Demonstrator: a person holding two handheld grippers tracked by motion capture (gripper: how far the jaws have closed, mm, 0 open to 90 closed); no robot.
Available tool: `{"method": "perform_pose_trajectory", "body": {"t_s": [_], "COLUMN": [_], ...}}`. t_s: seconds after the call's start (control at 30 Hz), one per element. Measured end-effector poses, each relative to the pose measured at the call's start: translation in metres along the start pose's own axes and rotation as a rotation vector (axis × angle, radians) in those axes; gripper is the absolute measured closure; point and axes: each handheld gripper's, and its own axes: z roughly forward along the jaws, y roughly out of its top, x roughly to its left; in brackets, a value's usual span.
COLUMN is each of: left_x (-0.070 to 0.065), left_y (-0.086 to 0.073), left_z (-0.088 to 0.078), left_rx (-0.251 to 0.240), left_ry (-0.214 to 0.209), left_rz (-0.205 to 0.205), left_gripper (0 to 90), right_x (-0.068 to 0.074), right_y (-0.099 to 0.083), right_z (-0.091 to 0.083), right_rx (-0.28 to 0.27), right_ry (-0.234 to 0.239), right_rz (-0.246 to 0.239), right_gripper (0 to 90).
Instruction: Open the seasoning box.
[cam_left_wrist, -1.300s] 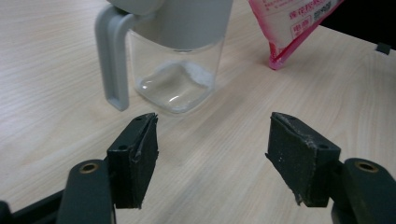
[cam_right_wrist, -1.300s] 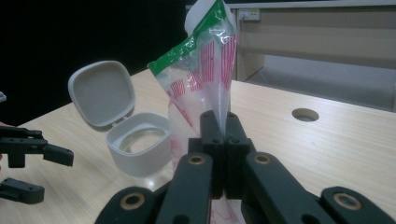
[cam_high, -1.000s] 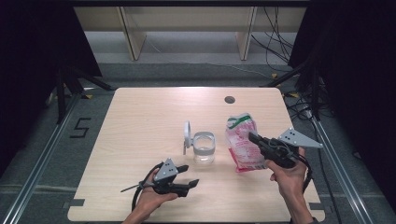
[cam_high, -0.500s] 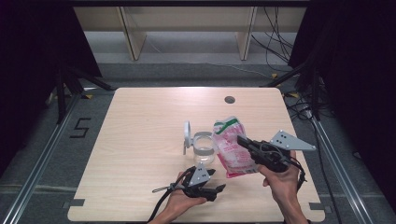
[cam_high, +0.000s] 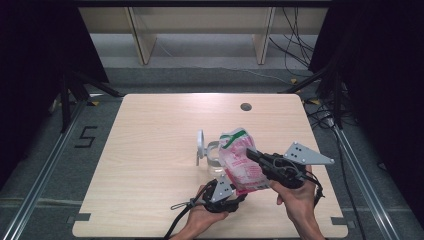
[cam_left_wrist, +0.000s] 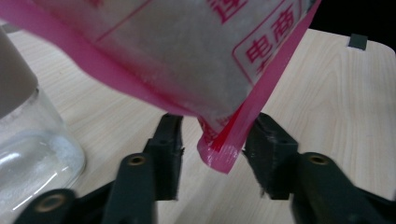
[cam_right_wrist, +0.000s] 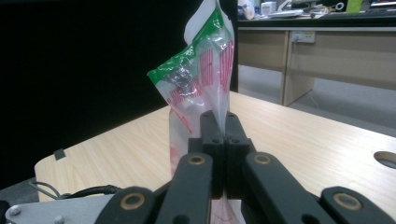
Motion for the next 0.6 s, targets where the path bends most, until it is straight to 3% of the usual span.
{"method": "perform_pose_trajectory", "body": {"t_s": [0.07, 0.17, 0.2, 0.23, 0.3, 0.33, 0.4, 0.43, 0.47, 0.5, 0.6], "left_x": [-0.002, -0.003, -0.002, -0.003, -0.004, -0.006, -0.006, -0.008, -0.007, -0.007, -0.011], "left_y": [0.001, 0.002, 0.003, 0.004, 0.007, 0.008, 0.011, 0.011, 0.011, 0.011, 0.013], "left_z": [0.002, 0.004, 0.004, 0.005, 0.008, 0.009, 0.010, 0.012, 0.013, 0.016, 0.021], "left_rx": [-0.005, -0.031, -0.025, -0.025, -0.033, -0.033, -0.034, -0.029, -0.026, -0.031, -0.054], "left_ry": [0.029, 0.054, 0.063, 0.072, 0.071, 0.102, 0.110, 0.099, 0.101, 0.102, 0.116], "left_rz": [0.010, -0.028, -0.022, -0.024, -0.025, -0.019, -0.018, -0.060, -0.061, -0.064, -0.108], "left_gripper": [69.0, 76.9, 78.1, 78.7, 79.6, 79.7, 80.0, 80.0, 80.0, 80.1, 80.3], "right_x": [0.000, -0.002, -0.004, -0.005, -0.006, -0.010, -0.014, -0.015, -0.015, -0.018, -0.023], "right_y": [0.000, 0.001, 0.002, 0.002, 0.004, 0.005, 0.007, 0.007, 0.008, 0.009, 0.012], "right_z": [0.000, -0.001, -0.002, -0.001, -0.001, 0.000, 0.003, 0.005, 0.006, 0.008, 0.013], "right_rx": [-0.002, -0.003, -0.006, -0.007, 0.001, -0.006, -0.003, -0.002, 0.006, 0.015, 0.030], "right_ry": [-0.007, -0.023, -0.046, -0.035, -0.059, -0.075, -0.073, -0.089, -0.098, -0.101, -0.105], "right_rz": [-0.005, -0.004, -0.024, -0.015, 0.012, -0.015, 0.001, 0.001, 0.003, -0.029, -0.013], "right_gripper": [90.0, 90.0, 90.0, 90.0, 90.0, 90.0, 90.0, 90.0, 90.0, 90.0, 90.0]}}
